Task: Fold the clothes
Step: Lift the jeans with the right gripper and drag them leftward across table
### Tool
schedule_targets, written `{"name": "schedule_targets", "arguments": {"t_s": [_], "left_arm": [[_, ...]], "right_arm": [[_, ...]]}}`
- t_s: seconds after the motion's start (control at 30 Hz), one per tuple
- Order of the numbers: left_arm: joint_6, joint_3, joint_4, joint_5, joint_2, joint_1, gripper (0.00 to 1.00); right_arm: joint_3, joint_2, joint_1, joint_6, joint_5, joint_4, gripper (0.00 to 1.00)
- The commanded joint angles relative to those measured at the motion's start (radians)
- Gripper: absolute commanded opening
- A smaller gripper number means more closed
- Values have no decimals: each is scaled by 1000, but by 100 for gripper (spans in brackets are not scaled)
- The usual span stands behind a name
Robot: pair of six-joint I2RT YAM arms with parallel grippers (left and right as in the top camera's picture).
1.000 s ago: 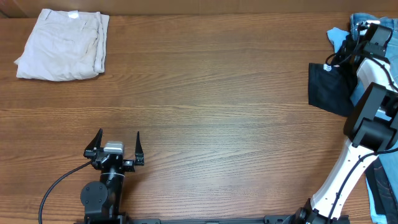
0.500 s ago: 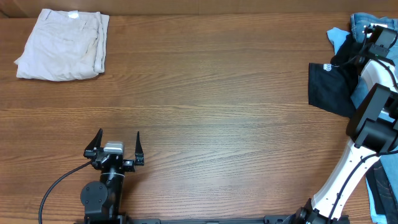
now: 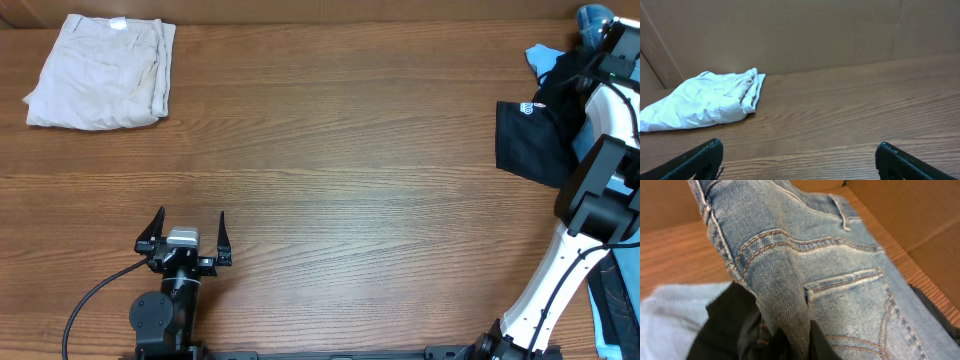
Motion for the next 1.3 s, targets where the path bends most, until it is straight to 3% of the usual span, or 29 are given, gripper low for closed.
{"name": "schedule_targets", "arguments": {"t_s": [0.0,0.57,0.83,1.0,1.27], "left_arm": [[-2,-4,-1,11,-10,5,100],[-2,-4,-1,11,-10,5,100],[-2,-4,-1,11,-10,5,100],[-2,-4,-1,11,-10,5,100],[-2,-4,-1,10,-10,5,100]], "right_arm": [[58,-17,40,73,-24,21,4],[58,-232,173,105,-23,-32,4],[58,-325,285,101,119,-78,4],[58,-339,386,103,5,-195,4],[56,-322,574,306,-247,-268,4]]}}
